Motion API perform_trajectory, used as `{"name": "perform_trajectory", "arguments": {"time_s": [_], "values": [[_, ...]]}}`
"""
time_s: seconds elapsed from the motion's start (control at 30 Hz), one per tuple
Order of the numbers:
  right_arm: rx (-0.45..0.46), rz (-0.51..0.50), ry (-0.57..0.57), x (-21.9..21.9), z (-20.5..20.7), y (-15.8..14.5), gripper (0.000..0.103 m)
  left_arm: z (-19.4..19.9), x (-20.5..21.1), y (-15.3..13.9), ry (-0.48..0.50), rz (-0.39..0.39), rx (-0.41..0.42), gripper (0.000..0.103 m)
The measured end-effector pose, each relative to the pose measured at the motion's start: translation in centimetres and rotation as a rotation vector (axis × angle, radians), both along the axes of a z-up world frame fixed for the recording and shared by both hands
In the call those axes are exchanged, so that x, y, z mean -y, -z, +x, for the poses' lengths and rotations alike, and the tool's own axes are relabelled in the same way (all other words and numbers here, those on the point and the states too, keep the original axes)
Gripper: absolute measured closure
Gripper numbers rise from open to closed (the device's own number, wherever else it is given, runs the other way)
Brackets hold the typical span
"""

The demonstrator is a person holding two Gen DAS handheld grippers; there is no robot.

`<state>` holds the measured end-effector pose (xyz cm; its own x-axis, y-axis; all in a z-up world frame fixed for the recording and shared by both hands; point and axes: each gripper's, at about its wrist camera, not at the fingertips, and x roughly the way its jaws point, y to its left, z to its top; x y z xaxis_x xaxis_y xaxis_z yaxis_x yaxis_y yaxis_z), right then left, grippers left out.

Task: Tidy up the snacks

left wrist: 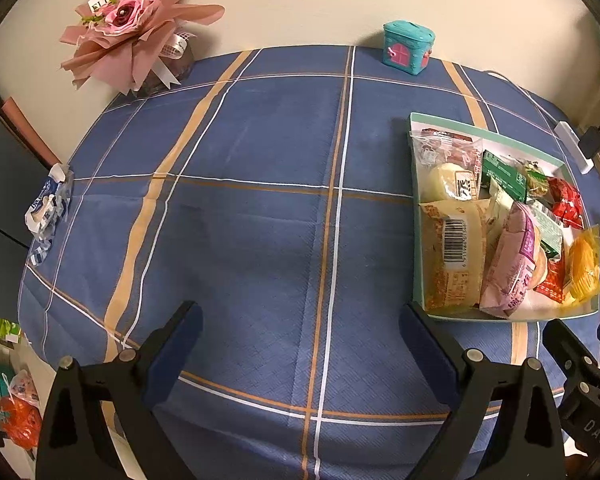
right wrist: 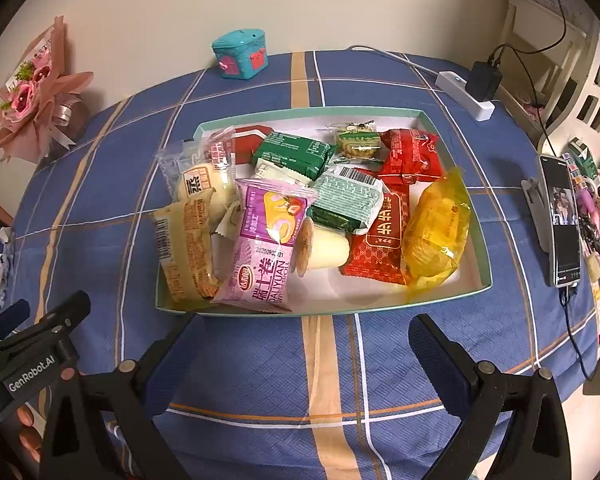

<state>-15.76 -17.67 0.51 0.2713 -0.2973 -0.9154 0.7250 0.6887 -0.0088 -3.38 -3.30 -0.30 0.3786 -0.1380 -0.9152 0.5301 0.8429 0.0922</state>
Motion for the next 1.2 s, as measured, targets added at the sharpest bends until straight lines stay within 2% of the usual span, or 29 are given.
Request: {"name": "perform_trajectory", "arguments": {"time_s": [1.07, 1.2], "values": [[-0.028, -0.004, -0.027, -0.28, 0.33, 0.36, 0.000, 0.26, -0.08, 0.06, -0.042, 0.004, 0.002, 0.004], [-0.032, -0.005, -0.029, -0.27, 0.31, 0.40, 0.000, 0.05, -0.08, -0.40, -0.042, -0.013, 0.022, 0.004]]}}
